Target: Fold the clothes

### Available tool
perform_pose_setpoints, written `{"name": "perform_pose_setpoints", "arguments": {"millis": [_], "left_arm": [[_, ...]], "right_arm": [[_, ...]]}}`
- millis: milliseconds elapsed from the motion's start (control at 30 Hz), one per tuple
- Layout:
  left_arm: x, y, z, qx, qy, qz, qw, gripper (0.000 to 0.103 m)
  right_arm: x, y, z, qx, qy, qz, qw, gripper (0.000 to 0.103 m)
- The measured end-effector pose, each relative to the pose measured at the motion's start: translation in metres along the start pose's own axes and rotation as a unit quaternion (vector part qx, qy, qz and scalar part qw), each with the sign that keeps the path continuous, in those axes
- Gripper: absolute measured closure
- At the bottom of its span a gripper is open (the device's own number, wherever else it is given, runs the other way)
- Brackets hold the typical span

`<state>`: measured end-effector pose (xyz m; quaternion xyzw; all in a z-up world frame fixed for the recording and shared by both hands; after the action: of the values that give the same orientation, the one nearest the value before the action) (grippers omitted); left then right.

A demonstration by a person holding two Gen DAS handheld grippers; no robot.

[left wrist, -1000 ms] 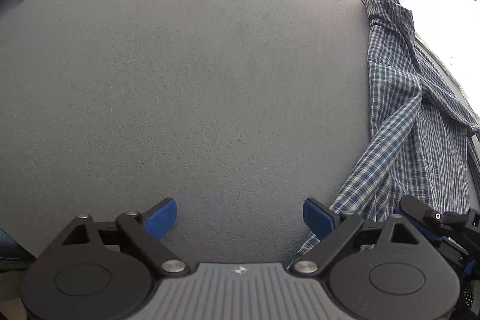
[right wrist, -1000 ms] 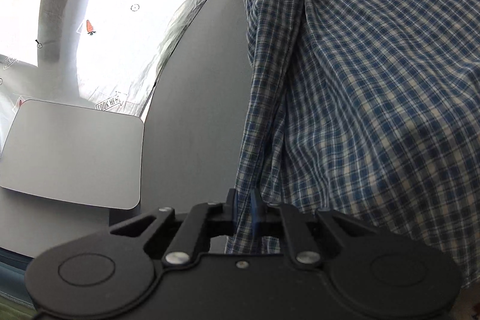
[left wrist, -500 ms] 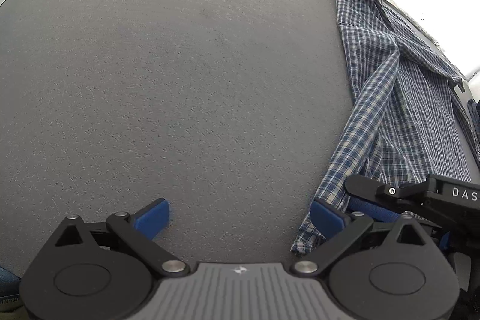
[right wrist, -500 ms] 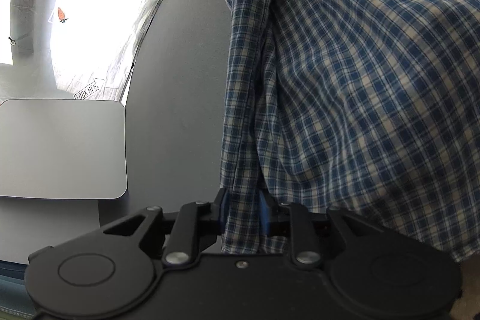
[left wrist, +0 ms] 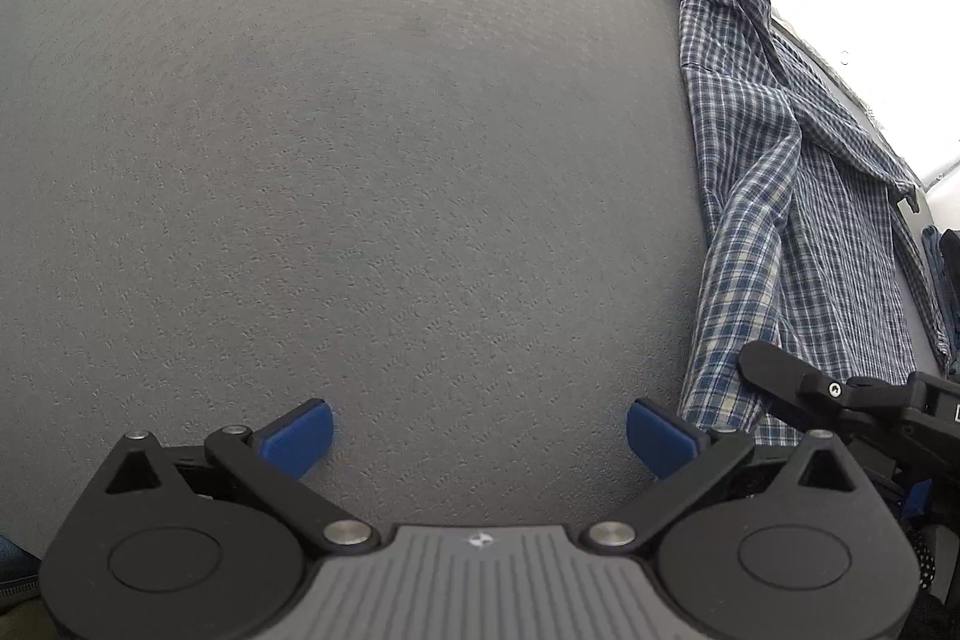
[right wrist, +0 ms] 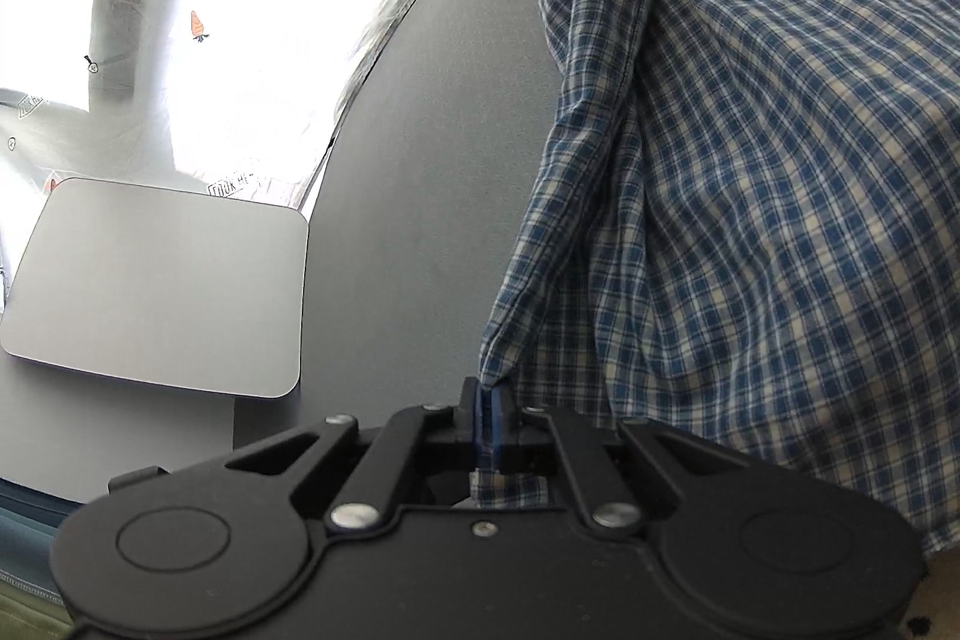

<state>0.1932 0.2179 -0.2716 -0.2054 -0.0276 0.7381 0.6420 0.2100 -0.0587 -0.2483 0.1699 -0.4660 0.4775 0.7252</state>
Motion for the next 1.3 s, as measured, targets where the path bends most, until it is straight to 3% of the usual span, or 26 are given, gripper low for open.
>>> {"name": "perform_pose_setpoints", "arguments": {"millis": [167, 433, 633, 900, 1100, 1200, 1300], "left_arm": [[-0.013, 0.001, 0.000, -0.007, -0.037, -0.003, 0.9993, 0.000], [-0.063, 0.011, 0.000, -0.020, -0.013, -0.026, 0.9994, 0.000], [-0.108, 0.024, -0.007, -0.014, 0.001, -0.044, 0.9989, 0.000], [-0.140, 0.041, -0.014, -0.005, -0.018, -0.057, 0.9982, 0.000], [-0.148, 0.058, -0.020, 0.012, -0.061, -0.097, 0.9933, 0.000], [-0.157, 0.064, -0.025, 0.020, -0.094, -0.137, 0.9860, 0.000], [-0.161, 0.061, -0.028, 0.026, -0.110, -0.138, 0.9840, 0.000]], "right_arm": [[-0.002, -0.006, 0.031, -0.020, -0.003, 0.002, 1.000, 0.100], [-0.036, -0.017, 0.094, -0.065, 0.005, -0.027, 0.998, 0.100], [-0.062, -0.024, 0.126, -0.069, 0.023, -0.027, 0.997, 0.100], [-0.095, -0.028, 0.137, -0.026, 0.075, -0.004, 0.997, 0.100], [-0.108, -0.033, 0.123, 0.017, 0.118, 0.025, 0.993, 0.100], [-0.111, -0.035, 0.115, 0.036, 0.132, 0.034, 0.990, 0.099], [-0.112, -0.040, 0.112, 0.050, 0.135, 0.035, 0.989, 0.096]]}}
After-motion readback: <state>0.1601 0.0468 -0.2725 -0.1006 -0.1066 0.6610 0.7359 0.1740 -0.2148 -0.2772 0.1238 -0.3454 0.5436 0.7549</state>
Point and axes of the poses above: each gripper's, at about its wrist camera, not at the fingertips, and z roughly against the way its jaws point, x to its left, y to its underside, the point moved 2 cm from there along -z, roughly the way its jaws point, and after that the axes turned 3 degrees about -y, right-handed, at the moved point
